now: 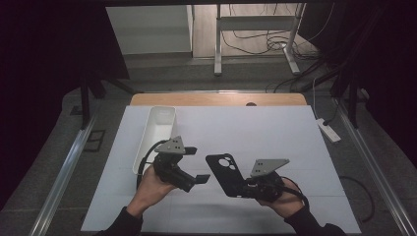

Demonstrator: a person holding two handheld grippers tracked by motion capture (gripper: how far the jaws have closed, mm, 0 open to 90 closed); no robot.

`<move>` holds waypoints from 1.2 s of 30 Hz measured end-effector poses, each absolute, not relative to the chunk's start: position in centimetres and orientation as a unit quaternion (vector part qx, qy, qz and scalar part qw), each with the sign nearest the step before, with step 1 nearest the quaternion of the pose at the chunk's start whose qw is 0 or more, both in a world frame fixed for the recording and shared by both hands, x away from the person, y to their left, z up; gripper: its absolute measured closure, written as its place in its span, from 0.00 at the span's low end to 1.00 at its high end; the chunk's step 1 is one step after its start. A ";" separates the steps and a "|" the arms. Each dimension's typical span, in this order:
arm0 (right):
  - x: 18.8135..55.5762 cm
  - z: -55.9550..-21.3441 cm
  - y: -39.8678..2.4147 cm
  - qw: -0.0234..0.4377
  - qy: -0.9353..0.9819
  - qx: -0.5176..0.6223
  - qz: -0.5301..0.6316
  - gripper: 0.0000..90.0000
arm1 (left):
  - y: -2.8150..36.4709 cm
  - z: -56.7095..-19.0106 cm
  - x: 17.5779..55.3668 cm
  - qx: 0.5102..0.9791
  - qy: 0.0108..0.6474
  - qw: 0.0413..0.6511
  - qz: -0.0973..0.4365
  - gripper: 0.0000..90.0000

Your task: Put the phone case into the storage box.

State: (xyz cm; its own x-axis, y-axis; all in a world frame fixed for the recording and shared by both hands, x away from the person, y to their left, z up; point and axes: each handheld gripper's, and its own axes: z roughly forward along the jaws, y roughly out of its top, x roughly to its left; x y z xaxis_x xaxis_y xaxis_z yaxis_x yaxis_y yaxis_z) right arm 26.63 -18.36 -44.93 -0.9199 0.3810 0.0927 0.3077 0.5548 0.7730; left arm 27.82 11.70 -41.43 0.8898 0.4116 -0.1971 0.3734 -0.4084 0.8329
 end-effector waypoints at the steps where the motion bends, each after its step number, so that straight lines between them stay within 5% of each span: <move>1: 26.6 -44.9 -18.4 0.043 0.881 0.195 0.429 0.95 | 11.7 -41.4 27.8 0.839 0.234 0.491 0.019 0.00; 9: 26.6 -45.0 -18.3 0.033 0.878 0.191 0.437 0.95 | 11.7 -41.5 27.7 0.834 0.251 0.490 0.030 0.08; 20: 26.4 -45.0 -18.1 0.029 0.879 0.188 0.438 0.95 | 11.9 -41.4 27.7 0.833 0.253 0.492 0.010 0.51; 36: 26.4 -45.0 -17.9 0.021 0.879 0.178 0.441 0.95 | 12.2 -41.4 27.9 0.821 0.237 0.518 -0.016 0.79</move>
State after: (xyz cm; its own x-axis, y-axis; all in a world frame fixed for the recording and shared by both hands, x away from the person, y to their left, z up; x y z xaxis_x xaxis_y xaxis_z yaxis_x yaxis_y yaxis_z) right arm 26.40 -17.90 -45.04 -0.9354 0.3328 0.1196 0.2949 0.5472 0.7834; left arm 27.89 12.24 -41.43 0.8868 0.3739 -0.2717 0.4062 -0.3500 0.8441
